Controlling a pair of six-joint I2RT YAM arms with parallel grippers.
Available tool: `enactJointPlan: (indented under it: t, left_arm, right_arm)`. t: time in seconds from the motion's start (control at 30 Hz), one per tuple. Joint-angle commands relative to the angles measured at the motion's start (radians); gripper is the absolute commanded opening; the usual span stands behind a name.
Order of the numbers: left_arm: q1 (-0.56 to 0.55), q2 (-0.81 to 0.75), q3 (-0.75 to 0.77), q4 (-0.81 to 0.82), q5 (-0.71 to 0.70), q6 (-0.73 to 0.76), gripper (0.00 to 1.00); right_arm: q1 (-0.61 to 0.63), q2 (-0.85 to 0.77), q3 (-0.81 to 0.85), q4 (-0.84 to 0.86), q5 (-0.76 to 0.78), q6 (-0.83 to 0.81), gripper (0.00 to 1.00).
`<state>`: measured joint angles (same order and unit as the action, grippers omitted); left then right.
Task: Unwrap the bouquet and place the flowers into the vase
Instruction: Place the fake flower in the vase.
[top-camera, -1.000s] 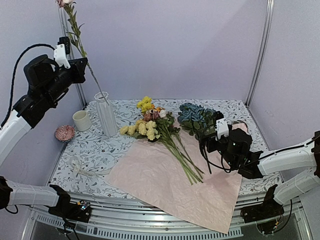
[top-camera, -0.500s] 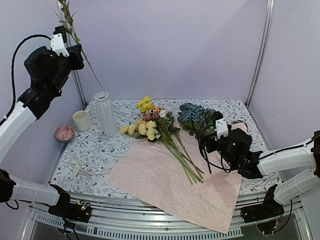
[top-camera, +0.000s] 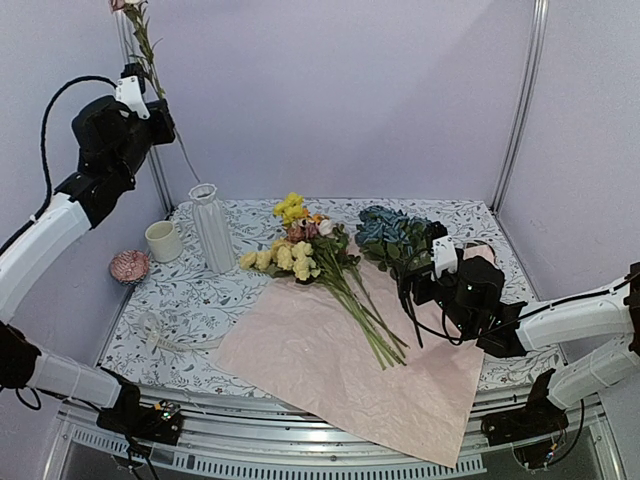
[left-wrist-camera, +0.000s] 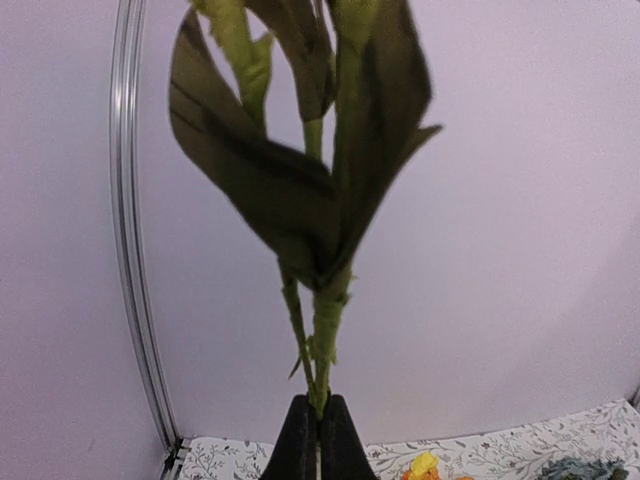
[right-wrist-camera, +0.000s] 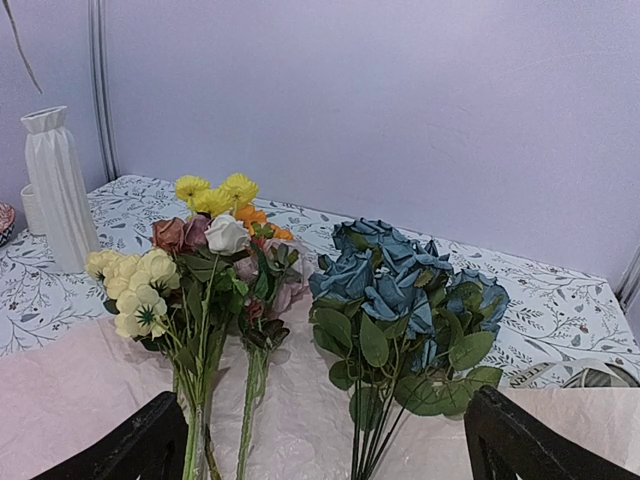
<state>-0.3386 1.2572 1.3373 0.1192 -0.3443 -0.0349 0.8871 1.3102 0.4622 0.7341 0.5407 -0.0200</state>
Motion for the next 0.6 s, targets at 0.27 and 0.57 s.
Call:
enactJointPlan:
  t: [0.27, 0.57]
  left_arm:
    - [0.049, 0.108, -0.069, -0.081, 0.015, -0.098, 0.00]
    - [0.067, 0.201, -0.052, -0.171, 0.033, -0.155, 0.00]
  right_arm:
    - [-0.006, -0.017, -0.010, 0.017, -0.009, 0.005, 0.99]
    - [-0.006, -0.009, -0.007, 0.016, -0.012, 0.002, 0.99]
